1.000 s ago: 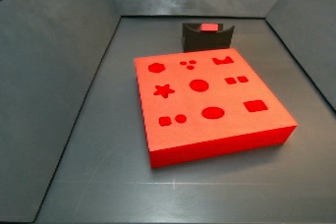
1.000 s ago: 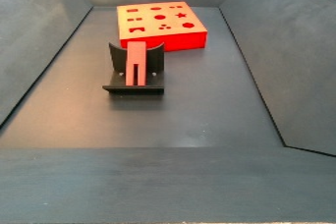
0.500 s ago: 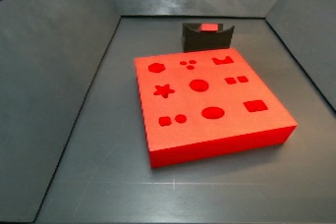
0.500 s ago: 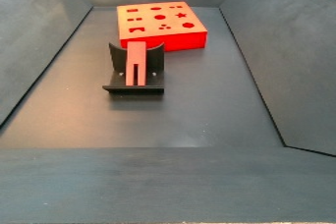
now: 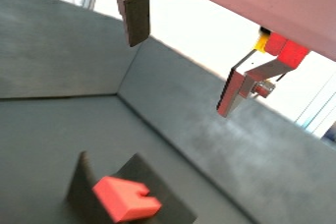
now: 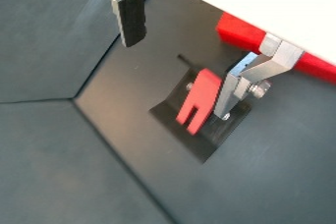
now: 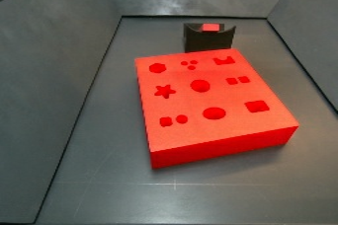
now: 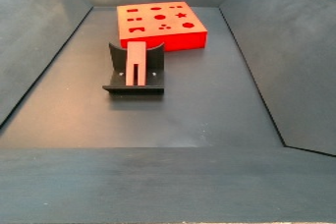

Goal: Pick up the double-square object. Move up. Rotate the double-square object. Place the double-square object on the fixture. Regrasp the double-square object. Move to above the board. Insert the double-square object.
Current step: Regrasp the double-square object.

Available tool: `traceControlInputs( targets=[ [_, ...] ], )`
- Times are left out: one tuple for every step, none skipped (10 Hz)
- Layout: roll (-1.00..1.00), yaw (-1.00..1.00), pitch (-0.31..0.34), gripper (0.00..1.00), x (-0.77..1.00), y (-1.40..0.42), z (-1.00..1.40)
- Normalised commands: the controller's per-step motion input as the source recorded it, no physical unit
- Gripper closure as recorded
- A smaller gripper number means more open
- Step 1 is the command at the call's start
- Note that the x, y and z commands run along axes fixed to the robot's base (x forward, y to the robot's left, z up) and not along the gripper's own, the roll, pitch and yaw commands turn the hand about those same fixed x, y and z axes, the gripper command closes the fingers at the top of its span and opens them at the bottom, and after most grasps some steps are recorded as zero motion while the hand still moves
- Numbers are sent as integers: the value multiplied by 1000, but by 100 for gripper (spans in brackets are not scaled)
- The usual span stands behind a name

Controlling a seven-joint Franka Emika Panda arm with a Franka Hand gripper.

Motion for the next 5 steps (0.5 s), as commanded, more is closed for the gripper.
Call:
traceControlInputs(
  targets=[
    [973, 117, 151, 0, 89, -40, -14],
    [781, 132, 146, 0, 91, -39, -14],
    [523, 151, 129, 0, 95, -43, -16],
    [350, 162, 112, 0, 94, -37, -12],
    [270, 168, 96, 0, 87, -27, -9]
  ],
)
